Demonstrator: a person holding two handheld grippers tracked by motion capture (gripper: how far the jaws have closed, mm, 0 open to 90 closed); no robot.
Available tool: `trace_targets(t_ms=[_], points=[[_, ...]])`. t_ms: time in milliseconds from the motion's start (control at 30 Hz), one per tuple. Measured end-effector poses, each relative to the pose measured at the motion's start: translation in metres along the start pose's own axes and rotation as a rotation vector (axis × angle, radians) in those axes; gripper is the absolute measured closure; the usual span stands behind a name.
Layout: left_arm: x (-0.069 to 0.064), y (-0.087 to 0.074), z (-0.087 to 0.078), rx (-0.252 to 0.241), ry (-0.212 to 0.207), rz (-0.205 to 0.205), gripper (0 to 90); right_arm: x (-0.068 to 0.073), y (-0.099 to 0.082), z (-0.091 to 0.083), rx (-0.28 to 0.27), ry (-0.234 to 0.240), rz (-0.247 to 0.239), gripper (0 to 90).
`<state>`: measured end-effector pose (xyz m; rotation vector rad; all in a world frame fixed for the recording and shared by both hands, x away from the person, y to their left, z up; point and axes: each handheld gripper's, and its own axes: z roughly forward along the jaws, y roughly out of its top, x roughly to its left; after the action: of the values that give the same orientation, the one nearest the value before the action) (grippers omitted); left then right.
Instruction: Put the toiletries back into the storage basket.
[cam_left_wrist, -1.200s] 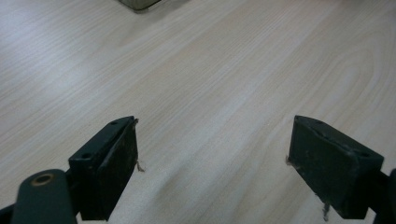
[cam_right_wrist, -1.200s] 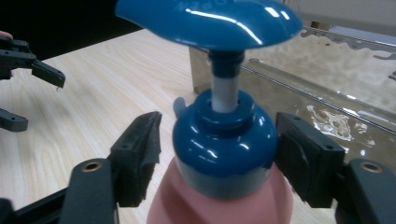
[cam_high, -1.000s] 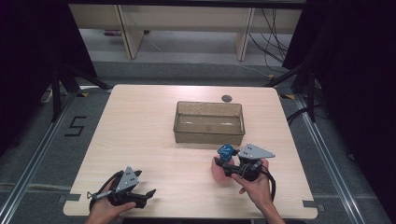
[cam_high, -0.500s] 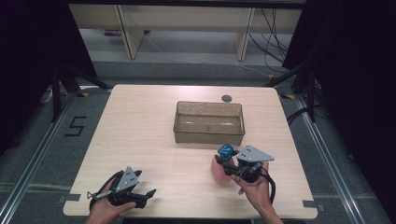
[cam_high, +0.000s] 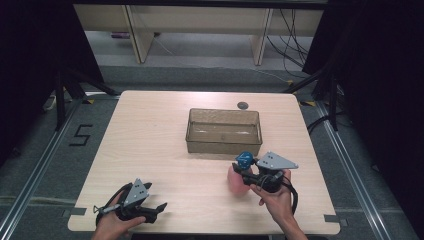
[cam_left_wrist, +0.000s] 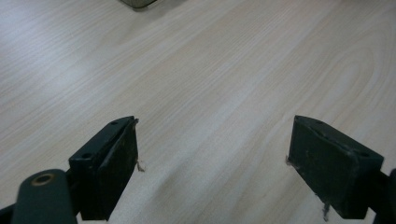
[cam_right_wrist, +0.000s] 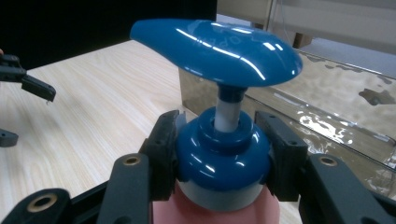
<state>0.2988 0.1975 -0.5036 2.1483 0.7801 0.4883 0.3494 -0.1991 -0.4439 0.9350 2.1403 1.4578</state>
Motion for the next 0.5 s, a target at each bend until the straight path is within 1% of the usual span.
trace_targets(t_ms=[33,67,100,133,167,200,233,267,300,333,367,400,467,500], points=[[0.002,0.001,0.0,-0.004,0.0,0.013,15.4,-0.003,0.002,0.001,-0.014,-0.006,-0.022,53.4],[0.001,0.0,0.001,-0.017,0.0,0.0,15.4,-0.003,0.003,0.0,-0.011,-0.008,-0.014,53.4],[0.002,0.0,0.0,-0.005,0.002,0.011,15.4,-0.004,0.004,0.0,-0.02,-0.005,-0.022,53.4],[0.001,0.0,0.0,-0.014,0.006,0.007,15.4,-0.003,0.005,0.0,-0.029,-0.019,0.001,53.4],[0.001,0.0,0.0,-0.002,0.007,0.005,15.5,-0.005,0.007,-0.001,-0.026,-0.012,-0.023,53.4],[0.001,0.0,0.0,-0.002,0.007,0.005,15.4,-0.005,0.007,-0.001,-0.026,-0.012,-0.023,53.4],[0.0,0.0,0.001,-0.022,0.001,-0.021,15.4,-0.007,0.01,-0.002,-0.027,-0.011,-0.027,53.4],[0.002,0.0,0.0,-0.002,0.004,0.011,15.4,-0.005,0.011,-0.003,-0.012,-0.016,-0.007,53.5],[0.001,0.0,0.0,-0.004,0.008,0.006,15.4,-0.006,0.012,-0.002,-0.031,-0.025,-0.017,53.5],[0.001,0.0,0.0,-0.003,0.007,0.006,15.5,-0.006,0.013,-0.003,-0.027,-0.021,-0.01,53.5],[0.002,0.0,0.0,-0.004,0.006,0.005,15.4,-0.009,0.015,-0.002,-0.032,-0.02,-0.029,53.5],[0.003,0.0,0.0,-0.004,0.001,0.014,15.4,-0.008,0.016,-0.003,-0.024,-0.028,-0.012,53.5],[0.003,0.0,0.0,-0.006,0.003,0.015,15.4,-0.009,0.018,-0.003,-0.025,-0.019,-0.02,53.5],[0.002,0.0,0.0,-0.005,0.007,0.007,15.4,-0.01,0.019,-0.003,-0.035,-0.041,-0.029,53.5]])
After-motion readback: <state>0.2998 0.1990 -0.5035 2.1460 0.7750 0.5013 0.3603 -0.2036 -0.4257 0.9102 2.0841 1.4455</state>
